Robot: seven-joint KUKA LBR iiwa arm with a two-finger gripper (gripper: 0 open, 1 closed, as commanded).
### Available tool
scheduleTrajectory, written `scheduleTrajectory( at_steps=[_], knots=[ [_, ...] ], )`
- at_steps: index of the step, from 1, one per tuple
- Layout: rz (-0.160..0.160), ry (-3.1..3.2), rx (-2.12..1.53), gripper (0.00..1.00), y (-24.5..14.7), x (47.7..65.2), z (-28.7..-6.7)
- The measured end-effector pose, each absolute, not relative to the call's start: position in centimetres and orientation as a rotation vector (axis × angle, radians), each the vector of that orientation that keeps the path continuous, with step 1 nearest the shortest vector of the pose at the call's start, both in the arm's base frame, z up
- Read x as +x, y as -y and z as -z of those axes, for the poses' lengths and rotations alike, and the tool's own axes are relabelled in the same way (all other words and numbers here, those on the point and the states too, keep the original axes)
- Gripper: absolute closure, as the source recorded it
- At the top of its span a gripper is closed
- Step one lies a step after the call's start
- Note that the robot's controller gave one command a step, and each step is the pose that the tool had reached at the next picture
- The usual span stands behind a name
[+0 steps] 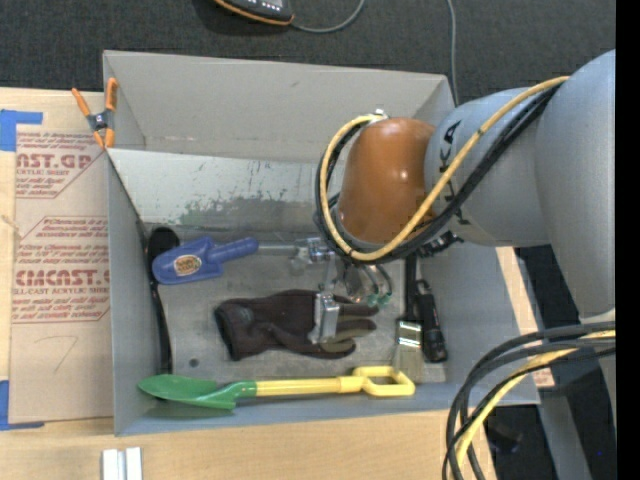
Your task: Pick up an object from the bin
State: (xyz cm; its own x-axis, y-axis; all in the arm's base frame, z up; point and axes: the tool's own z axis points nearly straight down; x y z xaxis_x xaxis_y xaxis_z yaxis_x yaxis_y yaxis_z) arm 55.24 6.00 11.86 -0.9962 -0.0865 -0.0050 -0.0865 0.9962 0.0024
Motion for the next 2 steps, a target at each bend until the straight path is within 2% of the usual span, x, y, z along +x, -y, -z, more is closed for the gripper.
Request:
scheduleTrajectory(
  at_steps=[1, 2],
  knots=[
    [-0.006, -3.146, -0.059, 0.0, -9.2, 54.5, -7.0],
    [-0.006, -3.129, 0.001, 1.0, -8.5, 56.8, -7.1]
  ],
)
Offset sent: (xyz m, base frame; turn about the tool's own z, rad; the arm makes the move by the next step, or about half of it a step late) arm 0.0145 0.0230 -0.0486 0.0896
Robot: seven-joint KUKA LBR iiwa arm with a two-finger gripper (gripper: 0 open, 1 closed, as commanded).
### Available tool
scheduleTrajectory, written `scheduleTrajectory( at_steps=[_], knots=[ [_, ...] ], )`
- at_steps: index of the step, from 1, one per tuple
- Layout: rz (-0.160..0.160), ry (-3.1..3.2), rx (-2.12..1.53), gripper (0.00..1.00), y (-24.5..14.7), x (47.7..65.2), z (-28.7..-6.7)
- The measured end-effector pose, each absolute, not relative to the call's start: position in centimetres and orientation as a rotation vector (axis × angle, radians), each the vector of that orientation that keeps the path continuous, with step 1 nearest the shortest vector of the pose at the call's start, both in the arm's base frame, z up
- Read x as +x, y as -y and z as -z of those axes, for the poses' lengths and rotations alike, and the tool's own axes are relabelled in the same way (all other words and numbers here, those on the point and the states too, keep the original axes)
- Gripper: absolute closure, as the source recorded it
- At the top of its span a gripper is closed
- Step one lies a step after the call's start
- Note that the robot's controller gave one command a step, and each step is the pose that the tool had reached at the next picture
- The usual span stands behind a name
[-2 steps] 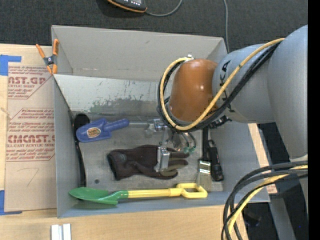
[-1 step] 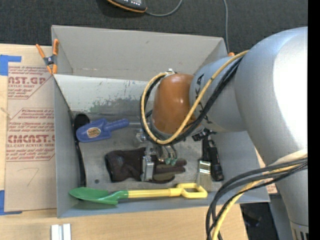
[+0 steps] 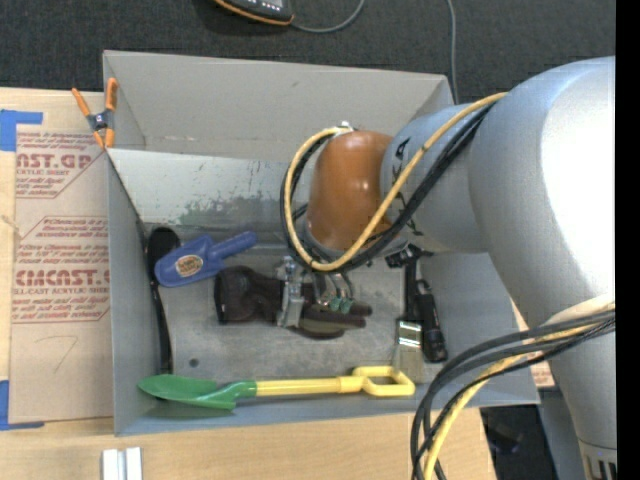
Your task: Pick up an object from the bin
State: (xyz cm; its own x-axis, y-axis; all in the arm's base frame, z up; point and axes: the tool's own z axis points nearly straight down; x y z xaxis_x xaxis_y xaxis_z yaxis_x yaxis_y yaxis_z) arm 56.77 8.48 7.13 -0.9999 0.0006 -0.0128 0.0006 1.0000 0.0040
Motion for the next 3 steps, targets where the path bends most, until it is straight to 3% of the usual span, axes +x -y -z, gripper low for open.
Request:
scheduleTrajectory(
  at_steps=[1, 2, 3],
  knots=[
    [-0.006, -3.129, 0.001, 1.0, -8.5, 56.8, -7.1],
    [-0.006, -3.133, 0.017, 1.0, -8.2, 56.1, -16.9],
    [-0.007, -3.132, 0.015, 1.0, -8.5, 55.7, -19.2]
  ],
)
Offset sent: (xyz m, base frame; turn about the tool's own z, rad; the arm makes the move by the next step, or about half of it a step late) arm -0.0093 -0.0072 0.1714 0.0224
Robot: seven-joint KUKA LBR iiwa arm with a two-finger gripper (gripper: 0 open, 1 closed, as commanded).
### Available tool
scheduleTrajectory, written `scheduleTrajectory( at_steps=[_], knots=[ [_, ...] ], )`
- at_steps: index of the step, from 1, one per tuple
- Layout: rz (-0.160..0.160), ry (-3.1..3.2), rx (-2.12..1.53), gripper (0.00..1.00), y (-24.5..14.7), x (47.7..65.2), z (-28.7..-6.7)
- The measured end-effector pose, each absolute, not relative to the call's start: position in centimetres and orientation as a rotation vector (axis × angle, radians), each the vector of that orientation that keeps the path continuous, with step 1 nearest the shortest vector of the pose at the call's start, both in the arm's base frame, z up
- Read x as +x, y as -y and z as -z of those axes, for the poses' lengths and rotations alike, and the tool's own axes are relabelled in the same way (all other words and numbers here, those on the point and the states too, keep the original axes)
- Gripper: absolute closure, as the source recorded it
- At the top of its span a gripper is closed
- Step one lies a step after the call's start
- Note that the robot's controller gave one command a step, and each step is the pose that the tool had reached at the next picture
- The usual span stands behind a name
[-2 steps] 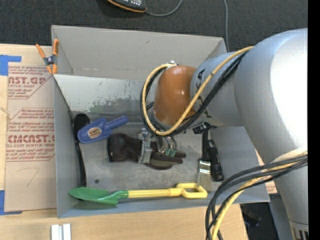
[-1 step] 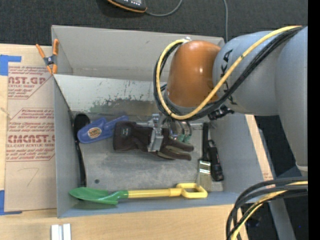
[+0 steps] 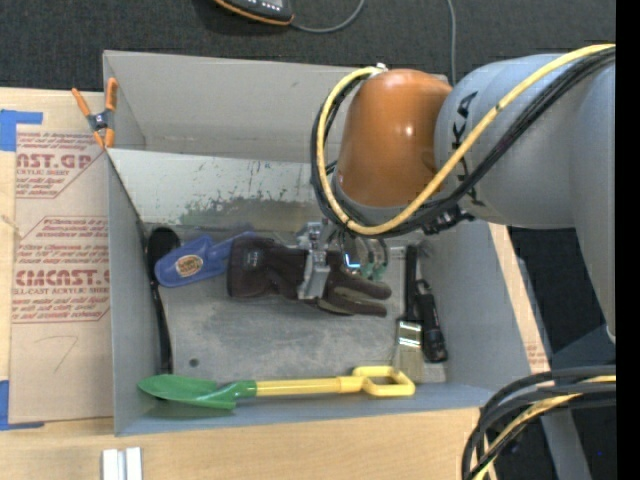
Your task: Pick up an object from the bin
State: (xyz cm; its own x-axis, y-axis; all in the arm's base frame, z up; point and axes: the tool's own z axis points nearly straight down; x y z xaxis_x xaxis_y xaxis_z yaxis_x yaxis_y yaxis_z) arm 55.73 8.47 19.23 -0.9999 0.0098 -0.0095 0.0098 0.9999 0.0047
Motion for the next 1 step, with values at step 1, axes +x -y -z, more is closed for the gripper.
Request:
scheduleTrajectory(
  at_steps=[1],
  knots=[
    [-0.006, -3.142, 0.023, 1.0, -8.49, 55.53, -21.55]
  ],
)
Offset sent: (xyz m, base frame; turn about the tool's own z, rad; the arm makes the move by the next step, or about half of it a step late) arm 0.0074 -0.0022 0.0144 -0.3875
